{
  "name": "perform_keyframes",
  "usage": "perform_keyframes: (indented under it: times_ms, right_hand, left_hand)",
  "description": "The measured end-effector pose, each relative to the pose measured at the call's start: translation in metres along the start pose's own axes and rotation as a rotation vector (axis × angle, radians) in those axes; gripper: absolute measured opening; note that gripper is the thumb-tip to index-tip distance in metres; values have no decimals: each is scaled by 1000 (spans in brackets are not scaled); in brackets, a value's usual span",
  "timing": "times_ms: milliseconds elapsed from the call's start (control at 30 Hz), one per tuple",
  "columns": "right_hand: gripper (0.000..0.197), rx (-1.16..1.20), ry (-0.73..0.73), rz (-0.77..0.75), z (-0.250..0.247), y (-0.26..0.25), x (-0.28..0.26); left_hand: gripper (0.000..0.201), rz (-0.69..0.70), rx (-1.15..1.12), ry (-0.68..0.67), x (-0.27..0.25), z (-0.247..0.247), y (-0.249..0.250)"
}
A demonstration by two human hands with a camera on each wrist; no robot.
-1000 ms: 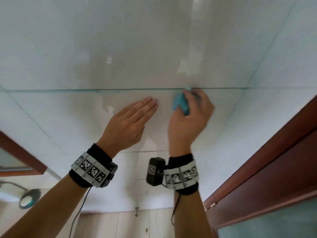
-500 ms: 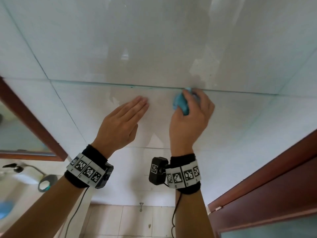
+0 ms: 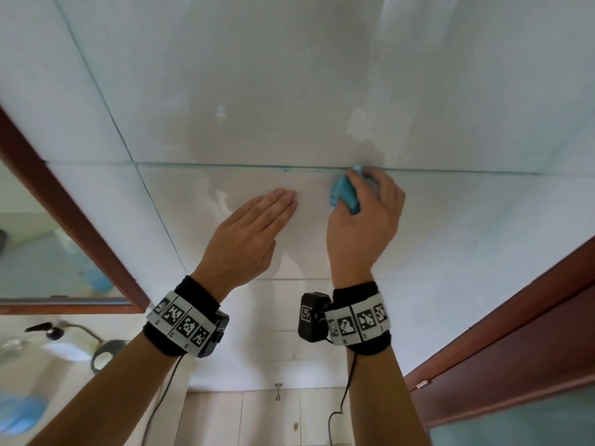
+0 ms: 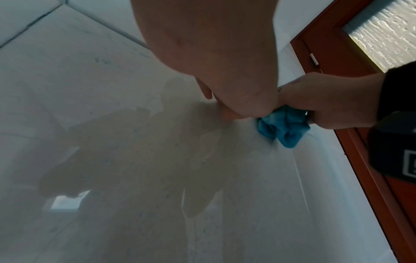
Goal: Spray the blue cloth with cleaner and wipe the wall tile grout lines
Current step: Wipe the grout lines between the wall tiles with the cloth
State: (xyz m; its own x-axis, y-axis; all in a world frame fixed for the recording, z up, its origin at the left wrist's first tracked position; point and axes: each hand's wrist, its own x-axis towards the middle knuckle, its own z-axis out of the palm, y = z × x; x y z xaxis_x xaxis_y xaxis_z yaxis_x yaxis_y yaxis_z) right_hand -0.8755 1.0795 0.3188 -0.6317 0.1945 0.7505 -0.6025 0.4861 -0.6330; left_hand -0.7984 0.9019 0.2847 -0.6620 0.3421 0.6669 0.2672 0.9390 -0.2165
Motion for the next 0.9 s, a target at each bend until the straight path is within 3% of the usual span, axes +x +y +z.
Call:
perform_keyframes:
  times_ms: [267,433,533,700,900]
  right_hand:
    - [38,29,139,123,30,-34,-17]
    - [42,-16,-5,-30,46,-59,-36]
    - [39,-1,5,14,31,-40,-26]
    - [40,20,162,116,35,-35,-21]
    - [35,46,-95,-136,72,-81,-54]
  left_hand:
    - [62,-120,-8,135,-36,-41,-44]
    - [64,-320,73,246,-53,-67,-77]
    - [67,-441,164,295,-55,-85,-91]
    - [77,-590,268,224,-62,-102,-121]
    - [75,-565,315,108,-67,-110,-137]
